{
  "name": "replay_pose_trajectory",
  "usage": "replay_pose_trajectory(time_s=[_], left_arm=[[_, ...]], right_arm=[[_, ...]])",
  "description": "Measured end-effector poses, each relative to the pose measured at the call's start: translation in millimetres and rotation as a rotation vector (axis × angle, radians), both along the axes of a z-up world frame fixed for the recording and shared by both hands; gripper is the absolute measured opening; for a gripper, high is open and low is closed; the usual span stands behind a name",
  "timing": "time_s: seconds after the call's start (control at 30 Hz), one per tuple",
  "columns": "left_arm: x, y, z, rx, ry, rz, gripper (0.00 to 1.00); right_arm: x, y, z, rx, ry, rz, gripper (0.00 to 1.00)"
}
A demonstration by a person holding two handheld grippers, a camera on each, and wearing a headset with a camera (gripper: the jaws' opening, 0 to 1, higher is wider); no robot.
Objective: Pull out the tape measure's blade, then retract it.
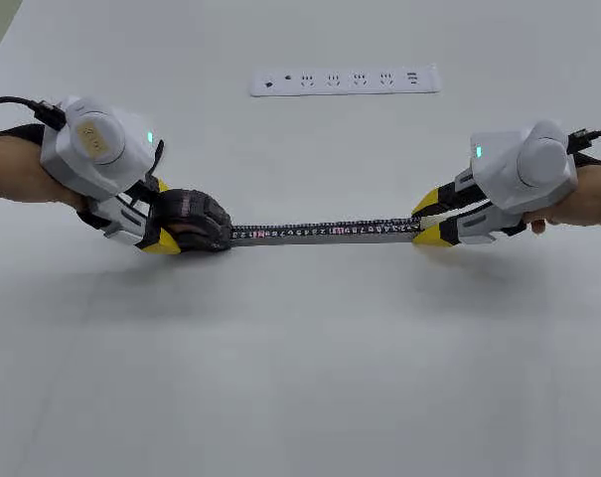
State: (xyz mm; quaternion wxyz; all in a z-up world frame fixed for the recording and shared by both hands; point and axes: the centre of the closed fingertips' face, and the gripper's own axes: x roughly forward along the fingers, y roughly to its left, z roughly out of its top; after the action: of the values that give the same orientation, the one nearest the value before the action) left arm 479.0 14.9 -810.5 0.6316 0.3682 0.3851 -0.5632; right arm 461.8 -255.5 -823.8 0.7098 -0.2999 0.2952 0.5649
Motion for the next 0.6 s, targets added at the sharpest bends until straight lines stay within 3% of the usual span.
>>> replay_pose_trajectory(time_s=[0.17,0.33,0.6], left_arm=[[1.1,2.3,2.5,-0.008,-0.006,0.01,0.37],[-1.3,7.0,6.4,-0.007,-0.01,0.007,0.48],[2.9,10.1,13.2,-0.026,-0.042,0.009,0.67]], right_arm=[[0.8,-2.2,4.8,0.007,-0.002,-0.017,0.24],[-0.8,-5.4,7.6,0.008,-0.004,-0.036,0.35],[-5.2,-8.5,11.5,0.025,0.022,-0.089,0.7]])
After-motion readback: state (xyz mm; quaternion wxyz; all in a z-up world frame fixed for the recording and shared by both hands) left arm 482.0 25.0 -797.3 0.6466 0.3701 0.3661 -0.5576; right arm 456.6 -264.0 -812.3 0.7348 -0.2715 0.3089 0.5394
